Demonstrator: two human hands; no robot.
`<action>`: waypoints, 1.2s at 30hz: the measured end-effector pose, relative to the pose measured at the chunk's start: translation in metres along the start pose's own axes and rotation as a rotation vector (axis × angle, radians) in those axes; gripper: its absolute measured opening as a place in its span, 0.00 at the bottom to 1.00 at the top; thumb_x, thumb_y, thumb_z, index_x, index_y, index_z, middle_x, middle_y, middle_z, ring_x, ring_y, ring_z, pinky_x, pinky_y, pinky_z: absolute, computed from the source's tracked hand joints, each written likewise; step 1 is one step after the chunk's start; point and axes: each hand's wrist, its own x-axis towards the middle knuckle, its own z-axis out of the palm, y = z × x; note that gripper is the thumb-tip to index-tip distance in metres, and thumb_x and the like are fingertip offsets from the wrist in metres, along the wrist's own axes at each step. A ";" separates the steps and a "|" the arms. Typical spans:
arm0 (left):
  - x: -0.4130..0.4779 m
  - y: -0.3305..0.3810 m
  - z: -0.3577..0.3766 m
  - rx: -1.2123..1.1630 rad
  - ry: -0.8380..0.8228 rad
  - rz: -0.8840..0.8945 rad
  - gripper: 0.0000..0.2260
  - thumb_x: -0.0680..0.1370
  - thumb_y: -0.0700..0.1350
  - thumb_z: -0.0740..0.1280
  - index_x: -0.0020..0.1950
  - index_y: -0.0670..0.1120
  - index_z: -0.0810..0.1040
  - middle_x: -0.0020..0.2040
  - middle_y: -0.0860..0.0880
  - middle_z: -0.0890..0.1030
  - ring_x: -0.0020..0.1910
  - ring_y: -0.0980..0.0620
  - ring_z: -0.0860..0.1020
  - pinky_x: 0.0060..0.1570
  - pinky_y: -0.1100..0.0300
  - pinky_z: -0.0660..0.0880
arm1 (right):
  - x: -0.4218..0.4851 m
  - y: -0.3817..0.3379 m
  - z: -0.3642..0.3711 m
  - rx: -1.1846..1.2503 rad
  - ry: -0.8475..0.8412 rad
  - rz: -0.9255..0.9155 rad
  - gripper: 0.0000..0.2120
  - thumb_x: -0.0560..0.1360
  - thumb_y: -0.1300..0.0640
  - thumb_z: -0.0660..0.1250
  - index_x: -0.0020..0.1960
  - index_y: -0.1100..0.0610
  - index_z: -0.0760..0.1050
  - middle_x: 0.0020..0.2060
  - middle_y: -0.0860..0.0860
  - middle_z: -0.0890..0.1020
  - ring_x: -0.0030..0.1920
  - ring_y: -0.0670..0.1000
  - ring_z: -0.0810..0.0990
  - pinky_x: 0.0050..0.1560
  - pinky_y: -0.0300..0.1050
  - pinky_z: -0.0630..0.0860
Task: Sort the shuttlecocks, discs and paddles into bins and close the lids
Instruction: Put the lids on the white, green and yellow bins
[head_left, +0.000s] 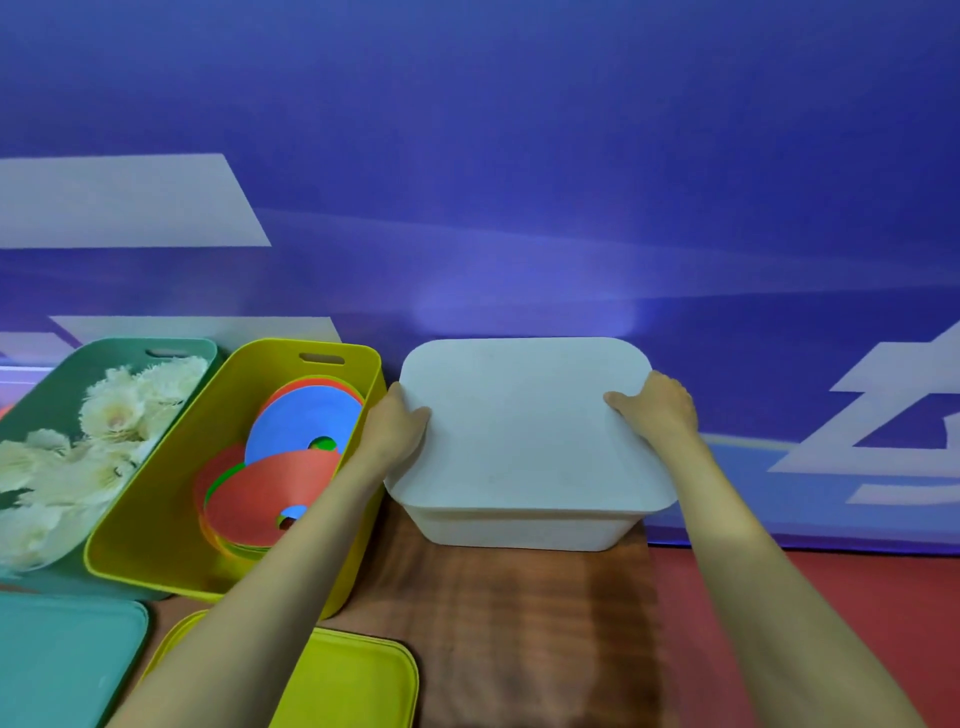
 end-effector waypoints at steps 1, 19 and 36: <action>0.002 0.001 0.000 -0.002 0.001 0.001 0.16 0.79 0.47 0.62 0.62 0.39 0.69 0.61 0.41 0.76 0.58 0.40 0.74 0.55 0.51 0.70 | 0.000 0.000 0.000 0.003 0.005 0.006 0.27 0.72 0.44 0.68 0.62 0.63 0.70 0.59 0.59 0.75 0.60 0.63 0.71 0.51 0.53 0.71; 0.008 0.008 0.000 -0.296 0.101 -0.128 0.19 0.78 0.44 0.66 0.68 0.41 0.70 0.64 0.44 0.76 0.61 0.44 0.73 0.58 0.53 0.69 | 0.001 0.021 -0.009 0.451 -0.030 0.042 0.30 0.68 0.53 0.75 0.66 0.57 0.67 0.61 0.55 0.75 0.58 0.57 0.75 0.55 0.53 0.74; 0.021 0.012 -0.002 -0.297 0.160 -0.112 0.16 0.78 0.39 0.64 0.66 0.39 0.72 0.63 0.42 0.77 0.61 0.42 0.73 0.58 0.56 0.69 | 0.007 0.006 -0.009 0.415 -0.010 0.027 0.19 0.70 0.53 0.72 0.58 0.58 0.73 0.52 0.53 0.79 0.53 0.57 0.78 0.53 0.54 0.76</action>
